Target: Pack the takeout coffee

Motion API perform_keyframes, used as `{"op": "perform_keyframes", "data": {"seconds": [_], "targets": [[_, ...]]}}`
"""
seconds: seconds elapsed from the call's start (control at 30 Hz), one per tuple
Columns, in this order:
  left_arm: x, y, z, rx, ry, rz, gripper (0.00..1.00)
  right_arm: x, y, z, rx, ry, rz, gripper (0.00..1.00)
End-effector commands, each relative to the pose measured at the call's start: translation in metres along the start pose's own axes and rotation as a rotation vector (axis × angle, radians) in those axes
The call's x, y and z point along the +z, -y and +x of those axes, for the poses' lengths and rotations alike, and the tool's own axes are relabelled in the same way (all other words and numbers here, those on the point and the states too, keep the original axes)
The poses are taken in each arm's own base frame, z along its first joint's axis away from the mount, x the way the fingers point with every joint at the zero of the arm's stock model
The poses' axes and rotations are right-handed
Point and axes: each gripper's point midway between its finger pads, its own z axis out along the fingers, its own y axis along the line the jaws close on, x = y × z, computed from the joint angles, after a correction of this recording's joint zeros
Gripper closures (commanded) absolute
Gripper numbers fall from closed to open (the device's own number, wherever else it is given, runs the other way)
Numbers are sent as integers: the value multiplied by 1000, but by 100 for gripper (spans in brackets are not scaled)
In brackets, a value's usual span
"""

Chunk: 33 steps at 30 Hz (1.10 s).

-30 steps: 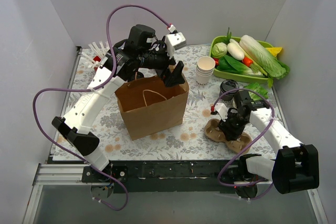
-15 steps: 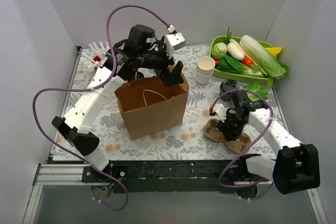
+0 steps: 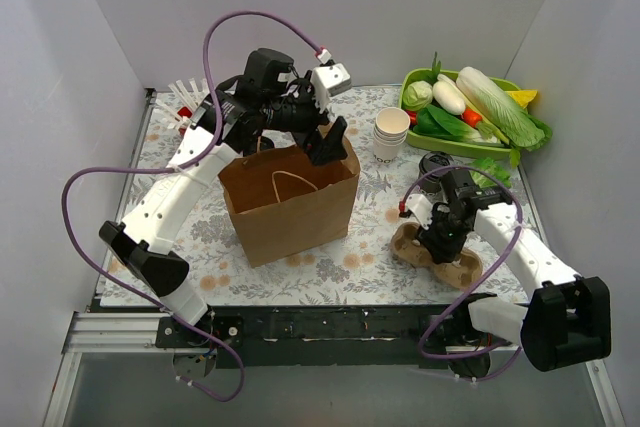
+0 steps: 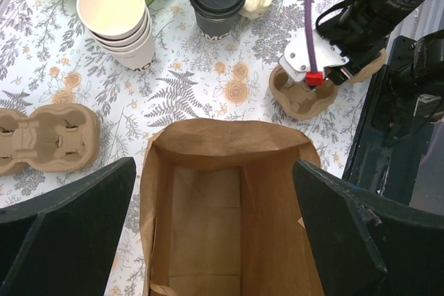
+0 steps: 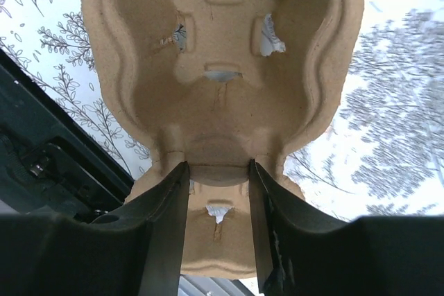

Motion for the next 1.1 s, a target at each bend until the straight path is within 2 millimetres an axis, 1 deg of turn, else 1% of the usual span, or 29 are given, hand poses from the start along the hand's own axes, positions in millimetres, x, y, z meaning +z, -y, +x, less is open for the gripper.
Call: {"op": "perform_keyframes", "data": {"seconds": [0.0,0.03,0.07,0.13,0.17,0.2,0.23,0.27,0.3,0.33,0.37,0.4,0.43,0.47,0.5,0.53,0.6,0.63,0.7,0.73,0.77,0.8,0.83,0.87,0.93,0.97,1.0,1.03,1.07], "targets": [[-25,-8,-17,16,62,-67,2,-47,7,-26,-40,74,75,63],[-29,-14,-20,2,72,-90,2,-56,8,-35,-53,110,84,63],[-35,-22,-29,0,99,-122,2,-73,11,-48,-60,157,115,64],[-54,-52,-43,-26,157,-208,2,-95,8,-68,-77,237,118,64],[-64,-65,-49,-64,187,-246,2,-120,14,-88,-97,305,156,64],[-85,-92,-57,-84,234,-326,2,-133,13,-99,-104,342,160,65],[-96,-106,-57,-105,252,-368,2,-146,9,-114,-110,405,143,67],[-108,-120,-56,-142,268,-417,2,-179,14,-140,-140,490,182,69],[-127,-140,-51,-168,284,-488,2,-194,15,-155,-154,545,189,71],[-137,-149,-47,-194,294,-522,2,-214,10,-175,-155,627,167,78],[-145,-156,-41,-236,303,-548,2,-224,16,-193,-147,666,153,86],[-159,-170,-28,-278,309,-599,2,-267,18,-221,-186,789,209,96],[-166,-176,-20,-310,309,-624,2,-275,15,-242,-170,852,129,99],[-171,-180,-12,-338,307,-642,2,-289,12,-256,-177,909,105,99],[-182,-189,-2,-383,316,-678,2,-313,9,-272,-206,989,107,99],[-182,-189,14,-415,297,-684,2,-325,7,-293,-200,1070,49,99],[-187,-194,33,-456,273,-714,2,-345,1,-313,-247,1156,18,99],[-186,-191,44,-479,254,-720,2,-350,-4,-327,-292,1189,-21,99],[-183,-185,60,-519,218,-719,2,-355,-12,-338,-318,1205,-73,99],[-178,-184,78,-558,186,-719,2,-358,-23,-346,-361,1215,-122,99],[-189,-182,84,-574,191,-751,2,-358,-29,-349,-381,1216,-148,99],[-190,-179,90,-586,187,-758,2,-354,-34,-351,-404,1214,-172,99],[-190,-177,99,-601,174,-774,2,-351,-48,-354,-441,1212,-210,99],[-189,-173,110,-615,159,-784,2,-338,-51,-356,-451,1199,-234,99],[-192,-172,124,-645,145,-817,2,-324,-70,-358,-516,1189,-276,99],[-194,-174,138,-673,119,-857,2,-315,-76,-359,-529,1175,-297,99],[-201,-176,145,-687,110,-904,2,-308,-89,-359,-571,1163,-324,99],[-211,-180,155,-710,94,-968,2,-306,-96,-358,-588,1157,-343,99],[-226,-184,173,-751,59,-1062,2,-300,-101,-356,-595,1143,-362,99]]}}
